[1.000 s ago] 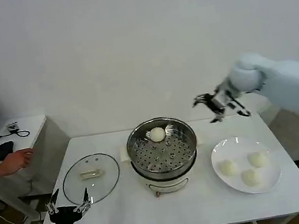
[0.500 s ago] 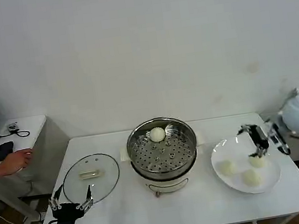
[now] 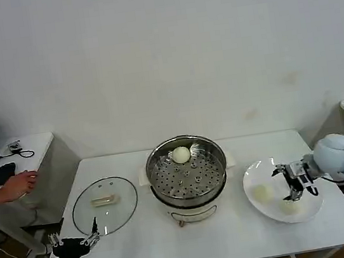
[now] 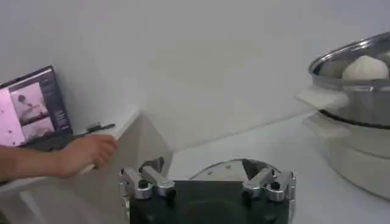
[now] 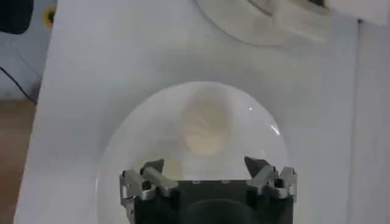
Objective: Take steamed baozi put them in steamer then cover it.
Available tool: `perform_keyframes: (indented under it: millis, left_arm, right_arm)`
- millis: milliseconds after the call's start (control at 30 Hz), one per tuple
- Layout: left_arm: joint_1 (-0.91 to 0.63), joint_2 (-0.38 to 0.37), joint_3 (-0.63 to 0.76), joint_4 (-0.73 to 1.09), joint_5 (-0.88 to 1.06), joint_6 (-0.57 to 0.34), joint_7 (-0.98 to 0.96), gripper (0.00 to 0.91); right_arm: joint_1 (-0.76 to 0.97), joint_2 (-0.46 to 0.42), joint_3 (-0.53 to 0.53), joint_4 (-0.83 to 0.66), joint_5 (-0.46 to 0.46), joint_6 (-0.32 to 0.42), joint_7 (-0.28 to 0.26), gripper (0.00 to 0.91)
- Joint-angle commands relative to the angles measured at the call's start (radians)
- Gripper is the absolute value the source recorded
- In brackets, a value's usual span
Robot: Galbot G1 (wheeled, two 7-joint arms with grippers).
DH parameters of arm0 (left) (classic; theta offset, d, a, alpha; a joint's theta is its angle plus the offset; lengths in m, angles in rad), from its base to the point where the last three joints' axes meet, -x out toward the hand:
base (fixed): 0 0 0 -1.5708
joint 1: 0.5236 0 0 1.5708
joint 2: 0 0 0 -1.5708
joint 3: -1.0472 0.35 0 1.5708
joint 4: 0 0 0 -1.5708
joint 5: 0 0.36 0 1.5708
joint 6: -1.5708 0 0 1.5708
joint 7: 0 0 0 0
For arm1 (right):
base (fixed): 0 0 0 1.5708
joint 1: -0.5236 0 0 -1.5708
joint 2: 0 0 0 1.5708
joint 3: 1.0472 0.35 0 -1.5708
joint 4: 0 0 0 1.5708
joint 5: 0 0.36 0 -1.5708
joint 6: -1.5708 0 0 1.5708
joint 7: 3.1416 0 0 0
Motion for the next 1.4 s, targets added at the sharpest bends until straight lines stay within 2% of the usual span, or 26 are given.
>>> perform_keyframes:
  millis: [33,367,733,900,1167,1400]
  left_arm:
    - [0.001,0.001,-0.010,0.003,0.000,-0.001,0.000,0.907]
    - [-0.002,-0.001,-0.015,0.009,-0.001,0.000,0.000,0.907]
    - [-0.004,-0.008,-0.018,0.016,-0.002,0.000,0.000,0.907]
    - [-0.003,-0.009,-0.018,0.017,-0.002,0.001,0.000,0.907]
    - [-0.004,-0.008,-0.020,0.012,-0.002,0.004,0.000,0.907]
    - [-0.005,-0.002,-0.020,0.011,-0.004,0.006,0.000,0.907]
  right_arm:
    - [-0.038,0.150,0.003,-0.169,-0.018,-0.009,-0.006,0.907]
    - [0.023,0.246,-0.064,-0.239,-0.012,-0.006,-0.032,0.907]
    - [0.049,0.268,-0.090,-0.263,-0.035,-0.021,-0.051,0.695]
    - [0.047,0.270,-0.086,-0.266,-0.030,-0.037,-0.052,0.655]
    - [0.098,0.229,-0.101,-0.226,-0.010,-0.037,-0.085,0.635]
    - [0.293,0.103,-0.163,-0.120,0.081,-0.042,-0.103,0.635]
